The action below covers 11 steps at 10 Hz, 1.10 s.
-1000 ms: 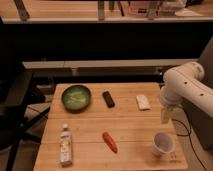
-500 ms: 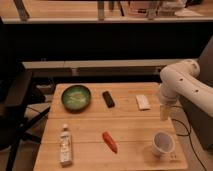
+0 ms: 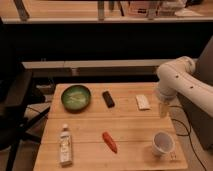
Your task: Place the white sponge in the ceramic bowl
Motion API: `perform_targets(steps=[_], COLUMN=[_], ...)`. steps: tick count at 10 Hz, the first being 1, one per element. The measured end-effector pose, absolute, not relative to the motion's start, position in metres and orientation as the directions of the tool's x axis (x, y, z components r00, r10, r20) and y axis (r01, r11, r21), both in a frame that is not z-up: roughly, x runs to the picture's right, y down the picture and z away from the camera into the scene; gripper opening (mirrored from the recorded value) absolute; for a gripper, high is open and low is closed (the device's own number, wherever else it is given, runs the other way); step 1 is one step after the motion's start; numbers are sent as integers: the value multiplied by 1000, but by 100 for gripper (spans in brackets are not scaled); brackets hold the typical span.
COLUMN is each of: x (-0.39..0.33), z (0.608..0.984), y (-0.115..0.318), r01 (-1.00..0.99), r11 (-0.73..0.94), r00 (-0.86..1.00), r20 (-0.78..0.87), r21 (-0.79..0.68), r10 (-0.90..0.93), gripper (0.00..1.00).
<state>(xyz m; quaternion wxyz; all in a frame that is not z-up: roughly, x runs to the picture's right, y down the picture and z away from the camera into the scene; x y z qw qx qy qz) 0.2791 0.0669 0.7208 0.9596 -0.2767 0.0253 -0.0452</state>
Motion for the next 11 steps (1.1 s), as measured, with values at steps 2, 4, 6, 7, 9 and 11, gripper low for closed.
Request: perform_targets(steps=[2,4,6,7,9,11], x=[277,277,280,278,277,280], z=[728,732,736,742,747,753], y=[61,60,59,56,54,55], r01=[95,110,125,140,155,171], r11=[840,836,832,830,825,820], r00=[992,990,988,986,983,980], r20=[-16,-11,-6,-1,6,11], r21=[-534,-537,-540,-540,-543,-547], r10=[-122,-137,-152,-166,-181,-197], gripper=[80,80,80,80,80,80])
